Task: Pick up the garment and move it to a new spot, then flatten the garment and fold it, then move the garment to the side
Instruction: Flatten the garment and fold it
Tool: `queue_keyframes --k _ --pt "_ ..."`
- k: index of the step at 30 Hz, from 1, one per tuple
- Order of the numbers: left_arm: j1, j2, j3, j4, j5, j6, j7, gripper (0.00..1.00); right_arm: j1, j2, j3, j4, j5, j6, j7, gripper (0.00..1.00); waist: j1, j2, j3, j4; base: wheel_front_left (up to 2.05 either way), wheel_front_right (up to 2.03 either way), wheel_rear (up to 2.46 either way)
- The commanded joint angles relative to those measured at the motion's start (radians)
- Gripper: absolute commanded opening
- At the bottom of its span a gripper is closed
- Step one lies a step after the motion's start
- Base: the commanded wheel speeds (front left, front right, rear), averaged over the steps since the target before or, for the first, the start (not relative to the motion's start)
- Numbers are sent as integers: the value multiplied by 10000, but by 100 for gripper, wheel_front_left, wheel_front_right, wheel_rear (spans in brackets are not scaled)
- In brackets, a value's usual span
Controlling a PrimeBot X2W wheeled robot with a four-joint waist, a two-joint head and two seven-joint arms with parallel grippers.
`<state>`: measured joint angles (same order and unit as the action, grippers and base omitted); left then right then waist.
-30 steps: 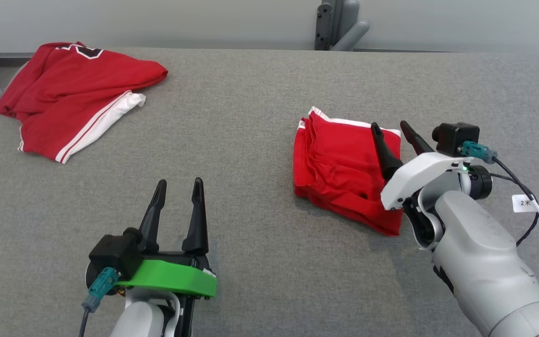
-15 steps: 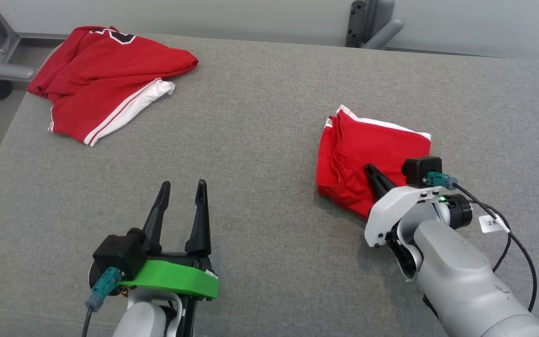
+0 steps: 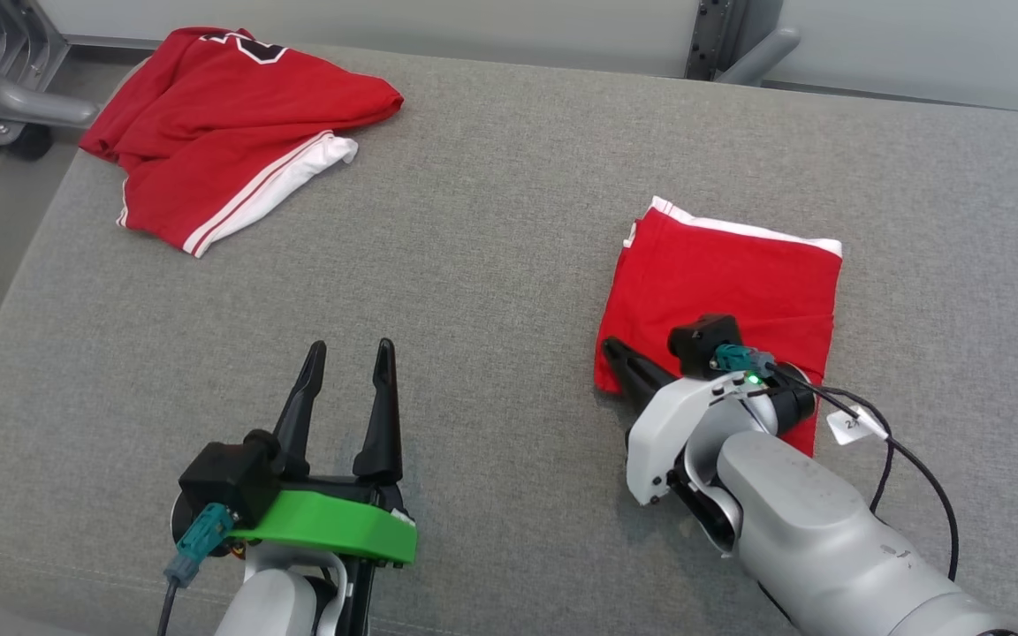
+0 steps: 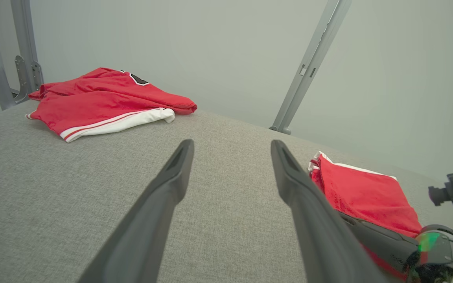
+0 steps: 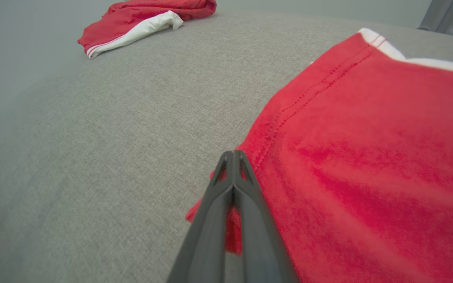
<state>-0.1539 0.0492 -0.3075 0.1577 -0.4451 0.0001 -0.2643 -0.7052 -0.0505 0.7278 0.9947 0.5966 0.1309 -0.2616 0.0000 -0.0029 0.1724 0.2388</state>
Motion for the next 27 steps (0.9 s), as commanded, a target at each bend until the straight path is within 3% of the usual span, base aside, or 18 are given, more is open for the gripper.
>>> queue_keyframes --k 1,10,16,17,19,20,21,27 --pt "-138 25 7 -37 -37 13 -4 100 20 -17 305 -63 91 -4 17 0 0 29 21 17 0 0 0" --pt "-95 25 121 -77 -74 68 -4 100 80 -18 1341 70 586 -4 63 0 0 29 69 -97 0 0 0" --pt "-19 25 271 -71 11 94 -4 100 -401 -16 958 -464 585 -5 -45 0 0 29 -37 -424 0 0 0" --pt "0 25 301 -82 32 92 -4 100 -442 -11 703 -707 469 -4 -35 7 0 29 -69 -498 0 0 0" --pt "45 25 338 -89 79 97 -4 100 -311 -56 106 -1228 210 -4 -34 38 0 29 -152 -640 0 0 0" --pt "78 25 346 -95 90 103 -4 100 -223 -89 -219 -1511 45 -5 -37 73 0 29 -201 -713 0 0 0" --pt "118 24 357 -112 105 120 -4 100 -128 -123 -583 -1810 -151 -4 -38 100 0 29 -252 -787 0 0 0" --pt "290 25 499 -89 232 116 -4 100 677 -183 -2584 -3247 -1394 -4 -35 100 0 29 -576 -1241 0 0 0"
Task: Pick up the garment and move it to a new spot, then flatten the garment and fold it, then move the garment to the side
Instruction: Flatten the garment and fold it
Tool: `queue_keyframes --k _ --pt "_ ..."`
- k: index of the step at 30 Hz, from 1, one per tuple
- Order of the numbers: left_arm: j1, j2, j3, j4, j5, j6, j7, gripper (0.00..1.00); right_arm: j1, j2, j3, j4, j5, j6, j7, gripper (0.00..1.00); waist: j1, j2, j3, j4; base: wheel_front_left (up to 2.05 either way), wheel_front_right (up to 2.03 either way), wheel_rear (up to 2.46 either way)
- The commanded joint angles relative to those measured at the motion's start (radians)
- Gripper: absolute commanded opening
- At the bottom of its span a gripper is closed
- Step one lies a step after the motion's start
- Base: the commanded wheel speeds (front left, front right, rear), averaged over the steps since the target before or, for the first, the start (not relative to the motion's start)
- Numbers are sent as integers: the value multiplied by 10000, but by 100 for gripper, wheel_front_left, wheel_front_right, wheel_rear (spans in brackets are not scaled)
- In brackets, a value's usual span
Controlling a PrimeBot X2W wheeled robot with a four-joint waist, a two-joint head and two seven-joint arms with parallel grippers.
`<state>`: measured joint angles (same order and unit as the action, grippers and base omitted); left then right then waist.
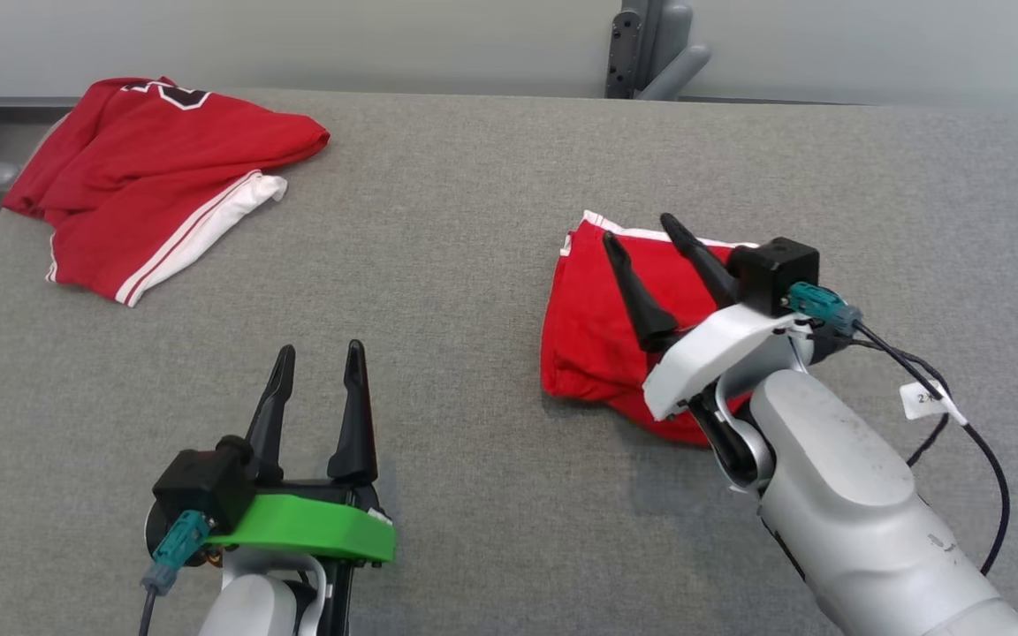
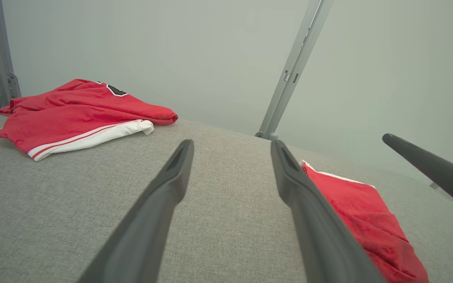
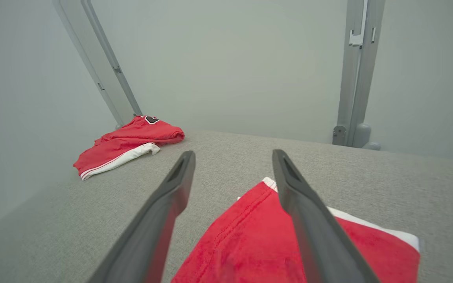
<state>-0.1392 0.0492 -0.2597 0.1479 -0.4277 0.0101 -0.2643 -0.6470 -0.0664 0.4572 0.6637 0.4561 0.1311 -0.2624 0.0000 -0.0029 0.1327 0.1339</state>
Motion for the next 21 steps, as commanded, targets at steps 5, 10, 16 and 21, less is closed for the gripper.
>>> queue_keyframes --k 5,10,16,21 --pt "247 25 208 28 190 -16 -4 100 945 -67 -1477 -967 -1076 -6 -29 100 0 29 -368 -516 0 0 0" --pt "338 25 362 6 276 -23 -4 100 1793 -25 -2723 -1602 -1887 -6 -28 100 0 29 -448 -711 0 0 0" --pt "392 25 481 45 332 -54 -4 100 2541 -1 -3731 -1931 -2365 -7 -30 100 0 29 -525 -754 0 0 0" --pt "525 25 662 17 420 -66 -4 100 3207 59 -4404 -2483 -2631 -6 -30 100 0 29 -611 -788 0 0 0"
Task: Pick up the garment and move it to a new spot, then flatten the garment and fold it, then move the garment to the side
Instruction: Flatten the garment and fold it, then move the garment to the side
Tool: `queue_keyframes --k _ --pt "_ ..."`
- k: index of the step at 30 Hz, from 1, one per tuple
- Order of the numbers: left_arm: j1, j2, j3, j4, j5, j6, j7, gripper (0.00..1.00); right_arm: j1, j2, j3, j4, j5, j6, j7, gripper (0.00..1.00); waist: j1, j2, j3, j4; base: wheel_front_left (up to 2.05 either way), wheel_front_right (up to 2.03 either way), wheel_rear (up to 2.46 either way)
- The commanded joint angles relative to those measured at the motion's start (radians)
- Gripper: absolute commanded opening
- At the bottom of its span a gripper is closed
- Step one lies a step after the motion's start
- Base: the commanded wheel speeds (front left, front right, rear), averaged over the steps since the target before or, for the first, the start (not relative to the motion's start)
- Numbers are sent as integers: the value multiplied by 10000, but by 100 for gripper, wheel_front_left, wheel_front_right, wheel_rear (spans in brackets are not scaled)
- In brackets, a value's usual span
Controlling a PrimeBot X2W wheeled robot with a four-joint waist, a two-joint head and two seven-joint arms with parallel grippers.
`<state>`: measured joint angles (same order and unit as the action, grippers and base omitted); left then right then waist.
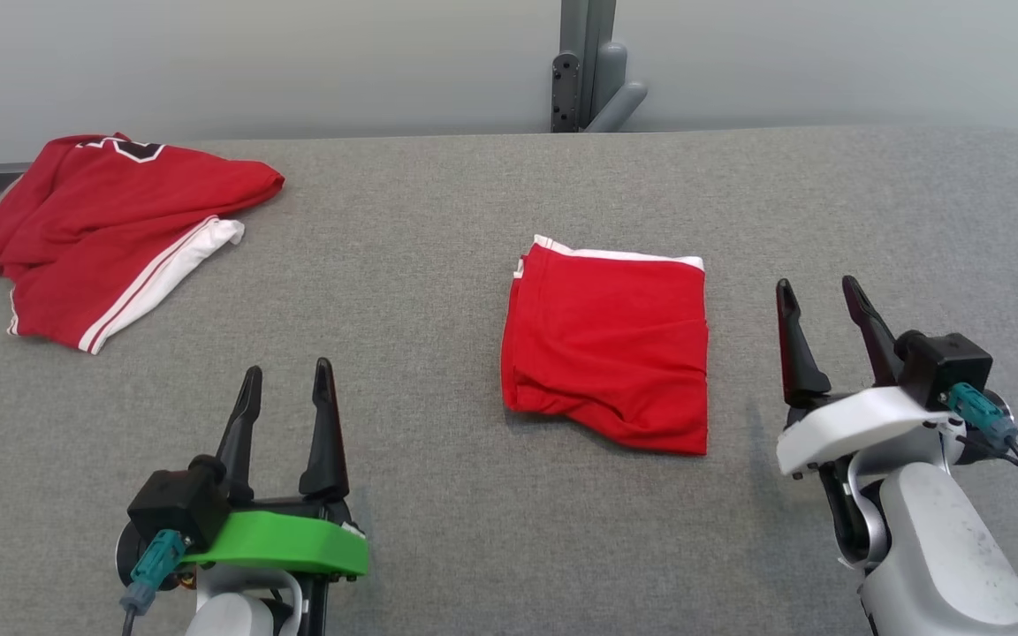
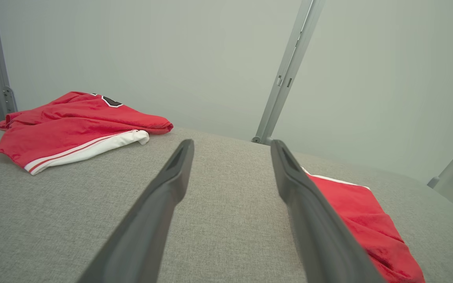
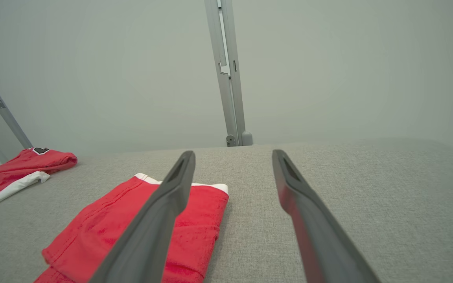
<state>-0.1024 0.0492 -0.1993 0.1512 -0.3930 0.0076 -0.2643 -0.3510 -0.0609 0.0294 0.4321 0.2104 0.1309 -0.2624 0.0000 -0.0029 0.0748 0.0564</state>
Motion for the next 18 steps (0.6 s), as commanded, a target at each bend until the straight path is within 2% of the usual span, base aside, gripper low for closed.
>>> queue_keyframes --k 1,9,18 --pt "192 25 88 -14 77 -46 -4 100 383 14 -240 -298 -228 -5 -29 100 0 29 -55 -21 0 0 0" --pt "387 25 265 13 247 -44 -4 100 1274 89 -539 -1179 -560 -4 -29 100 0 29 -191 -124 0 0 0" --pt "568 25 333 29 323 18 -4 100 1830 100 -413 -1695 -294 -4 41 100 0 29 -307 -218 0 0 0"
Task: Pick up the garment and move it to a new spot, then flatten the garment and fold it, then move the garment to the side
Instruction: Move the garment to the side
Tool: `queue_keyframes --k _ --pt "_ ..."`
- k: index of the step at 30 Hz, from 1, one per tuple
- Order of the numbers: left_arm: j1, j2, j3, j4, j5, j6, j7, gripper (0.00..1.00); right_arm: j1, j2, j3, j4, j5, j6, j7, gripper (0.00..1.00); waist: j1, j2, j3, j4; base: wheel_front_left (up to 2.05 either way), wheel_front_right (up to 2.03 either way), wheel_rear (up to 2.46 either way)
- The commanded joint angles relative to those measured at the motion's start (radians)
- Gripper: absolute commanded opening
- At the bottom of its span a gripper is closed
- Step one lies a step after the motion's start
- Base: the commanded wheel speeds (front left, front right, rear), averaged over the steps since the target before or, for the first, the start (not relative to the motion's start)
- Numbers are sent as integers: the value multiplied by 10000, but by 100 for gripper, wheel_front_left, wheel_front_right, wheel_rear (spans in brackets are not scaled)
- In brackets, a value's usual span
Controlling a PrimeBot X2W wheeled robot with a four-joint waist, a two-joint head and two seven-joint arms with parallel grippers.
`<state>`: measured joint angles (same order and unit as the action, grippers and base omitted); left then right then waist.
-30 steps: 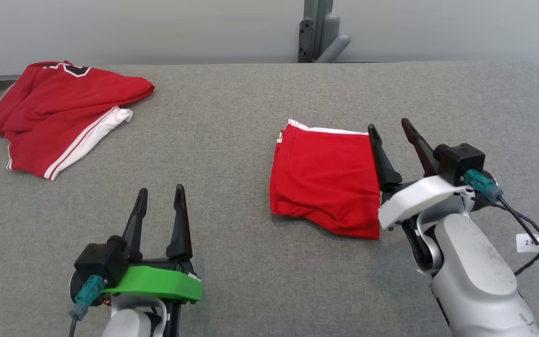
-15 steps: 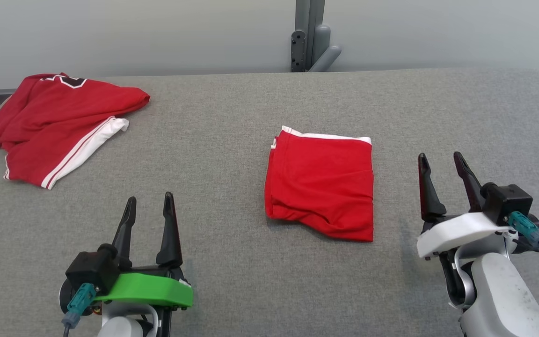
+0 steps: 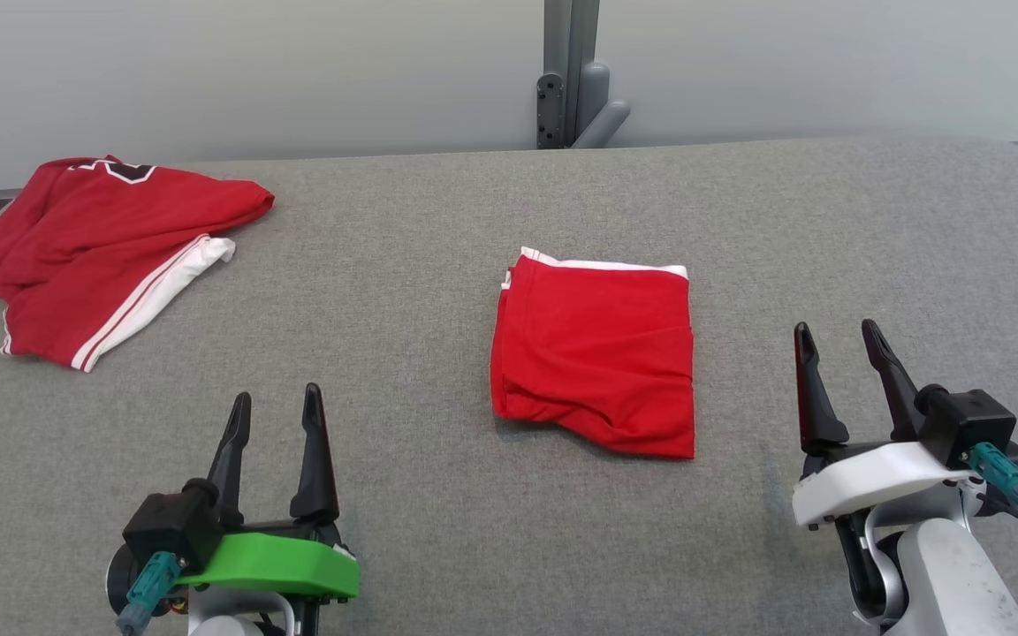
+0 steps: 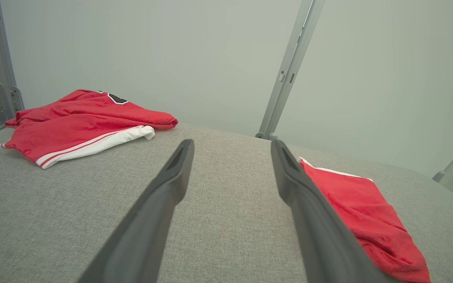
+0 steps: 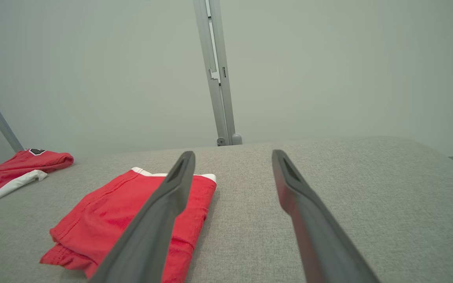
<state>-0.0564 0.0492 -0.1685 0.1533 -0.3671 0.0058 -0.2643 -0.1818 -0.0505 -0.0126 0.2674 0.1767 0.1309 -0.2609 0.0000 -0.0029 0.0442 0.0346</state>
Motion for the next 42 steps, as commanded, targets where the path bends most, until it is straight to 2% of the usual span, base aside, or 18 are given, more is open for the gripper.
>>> queue_keyframes --k 1,12,20,27,34,42 --pt "114 25 26 10 60 33 -4 100 143 -3 13 -74 42 -4 34 100 0 29 0 1 0 0 0" --pt "106 25 -31 29 28 45 -4 100 98 -5 -11 -40 195 -4 207 100 0 29 38 102 0 0 0" --pt "-13 25 -7 -18 135 90 -4 100 -599 -1 -76 587 461 -2 1130 100 0 29 292 279 0 0 0" --pt "-290 25 -99 4 150 81 -4 100 -1613 -246 304 1758 1640 -2 2525 100 0 29 748 587 0 0 0" --pt "-553 25 -272 21 97 99 -4 100 -2811 -922 947 3154 3168 -2 4088 100 0 29 1278 1091 0 0 0" --pt "-695 25 -373 59 50 80 -4 100 -3713 -1363 1544 4276 4479 -2 5503 100 0 29 1500 1426 0 0 0"
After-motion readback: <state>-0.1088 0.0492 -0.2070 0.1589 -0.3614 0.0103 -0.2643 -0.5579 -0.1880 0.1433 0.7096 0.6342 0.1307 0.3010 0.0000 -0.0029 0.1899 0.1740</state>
